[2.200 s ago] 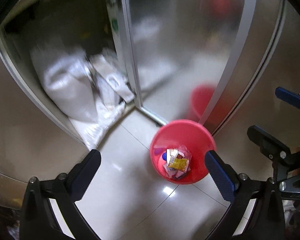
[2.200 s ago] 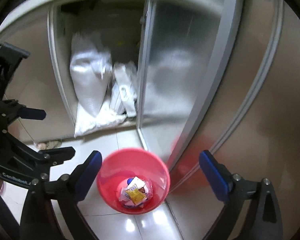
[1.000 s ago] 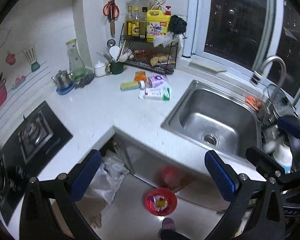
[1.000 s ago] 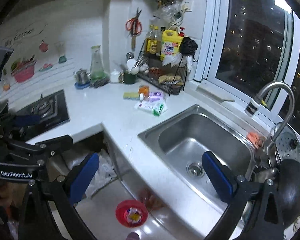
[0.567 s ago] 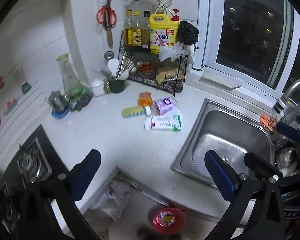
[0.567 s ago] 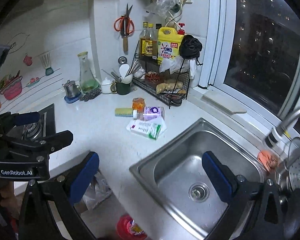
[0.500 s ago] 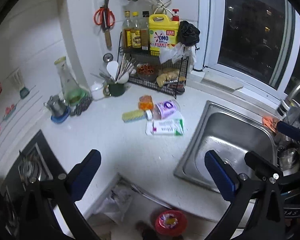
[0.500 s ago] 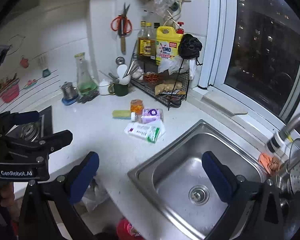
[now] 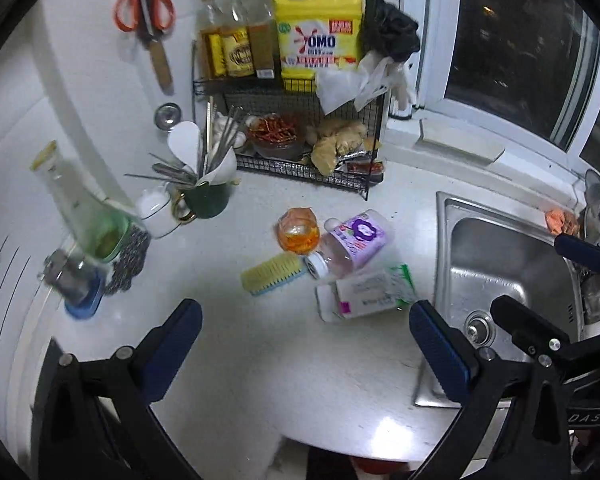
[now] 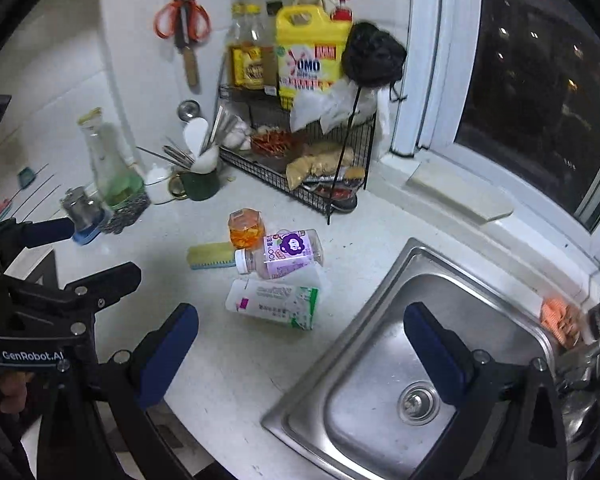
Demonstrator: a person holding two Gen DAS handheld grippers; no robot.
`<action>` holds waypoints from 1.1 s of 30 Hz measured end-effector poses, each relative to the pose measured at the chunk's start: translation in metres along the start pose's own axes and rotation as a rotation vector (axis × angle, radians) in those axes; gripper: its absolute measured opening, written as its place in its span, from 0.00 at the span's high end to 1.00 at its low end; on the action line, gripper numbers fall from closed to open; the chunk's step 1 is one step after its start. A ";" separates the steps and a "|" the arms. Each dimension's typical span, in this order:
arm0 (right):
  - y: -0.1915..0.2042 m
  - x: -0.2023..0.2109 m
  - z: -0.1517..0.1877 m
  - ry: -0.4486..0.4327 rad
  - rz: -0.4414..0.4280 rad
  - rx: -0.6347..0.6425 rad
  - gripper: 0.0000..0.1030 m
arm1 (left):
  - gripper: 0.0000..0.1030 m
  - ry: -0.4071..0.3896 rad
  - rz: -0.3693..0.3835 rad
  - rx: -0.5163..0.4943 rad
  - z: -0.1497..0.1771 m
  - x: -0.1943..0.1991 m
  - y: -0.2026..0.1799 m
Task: Collect trash
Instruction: 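Grasp the yellow scrub brush with the left tool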
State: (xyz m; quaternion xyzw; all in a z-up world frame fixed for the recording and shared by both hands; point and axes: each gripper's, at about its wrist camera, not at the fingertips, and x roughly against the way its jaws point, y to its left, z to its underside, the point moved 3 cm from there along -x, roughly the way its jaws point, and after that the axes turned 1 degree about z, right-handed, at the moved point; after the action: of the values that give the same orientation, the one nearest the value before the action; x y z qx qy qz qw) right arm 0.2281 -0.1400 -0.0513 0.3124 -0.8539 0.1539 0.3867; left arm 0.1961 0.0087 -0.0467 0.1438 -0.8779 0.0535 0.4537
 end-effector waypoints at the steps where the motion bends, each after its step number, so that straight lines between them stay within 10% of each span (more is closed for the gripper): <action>1: 0.003 -0.009 -0.005 0.013 0.008 -0.012 0.00 | 0.00 0.009 0.007 -0.011 -0.004 -0.008 0.006; 13: 0.039 -0.102 -0.039 0.168 0.079 -0.112 0.00 | 0.00 0.149 0.098 -0.117 -0.037 -0.113 0.070; 33: 0.043 -0.212 0.010 0.450 0.233 -0.318 0.00 | 0.00 0.402 0.269 -0.367 -0.007 -0.254 0.067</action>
State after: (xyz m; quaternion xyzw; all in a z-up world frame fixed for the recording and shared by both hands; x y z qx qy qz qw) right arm 0.3017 -0.0248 -0.2197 0.1058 -0.7903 0.1267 0.5900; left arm 0.3203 0.1263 -0.2469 -0.0715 -0.7768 -0.0190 0.6254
